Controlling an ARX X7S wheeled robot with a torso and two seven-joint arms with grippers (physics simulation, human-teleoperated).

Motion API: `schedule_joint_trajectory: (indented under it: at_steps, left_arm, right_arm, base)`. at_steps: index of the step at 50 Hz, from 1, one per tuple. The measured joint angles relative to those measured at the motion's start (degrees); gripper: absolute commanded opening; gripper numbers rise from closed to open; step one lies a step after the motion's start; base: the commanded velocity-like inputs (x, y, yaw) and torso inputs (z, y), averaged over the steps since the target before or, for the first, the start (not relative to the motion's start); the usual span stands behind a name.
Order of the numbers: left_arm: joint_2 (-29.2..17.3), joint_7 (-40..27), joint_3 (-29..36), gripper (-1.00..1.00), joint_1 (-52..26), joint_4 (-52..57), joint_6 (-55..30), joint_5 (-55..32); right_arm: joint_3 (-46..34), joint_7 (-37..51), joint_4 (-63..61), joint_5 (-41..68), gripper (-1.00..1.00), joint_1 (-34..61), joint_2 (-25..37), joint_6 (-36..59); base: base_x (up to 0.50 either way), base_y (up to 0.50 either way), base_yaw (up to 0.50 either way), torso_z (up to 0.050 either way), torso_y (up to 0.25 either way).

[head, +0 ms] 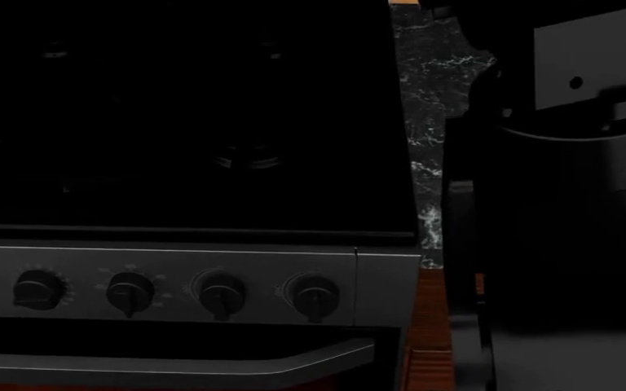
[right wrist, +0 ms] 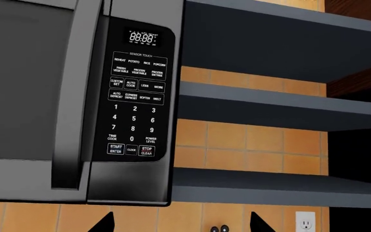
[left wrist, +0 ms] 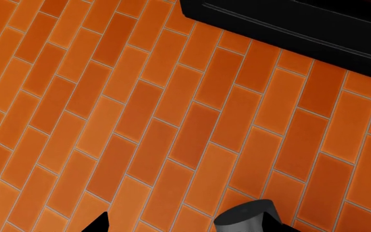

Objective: Press the stop button on the microwave

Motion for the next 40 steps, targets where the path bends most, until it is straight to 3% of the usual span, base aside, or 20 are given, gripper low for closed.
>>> schedule_joint_trajectory:
  at_steps: [21,29,40]
  left_arm:
    - [0.0,0.0,0.0,1.0,0.0,0.0,0.0,0.0]
    - [0.0,0.0,0.0,1.0,0.2,0.0,0.0,0.0]
    - [0.0,0.0,0.0,1.0,-0.1,0.1,0.0,0.0]
  right_arm:
    - [-2.2,0.4,4.1,3.1,1.0,2.2,0.2,-1.8]
    - [-2.9,0.3,6.9,4.1,1.0,4.2,0.0,-3.7]
    - [-2.7,1.2,10.3,5.7,1.0,7.6,-0.3,-7.3]
  base:
    - [0.0,0.0,0.0,0.05,0.09]
    - [0.45,0.16,0.0,0.05,0.092]
    - [0.0,0.0,0.0,0.05,0.092]
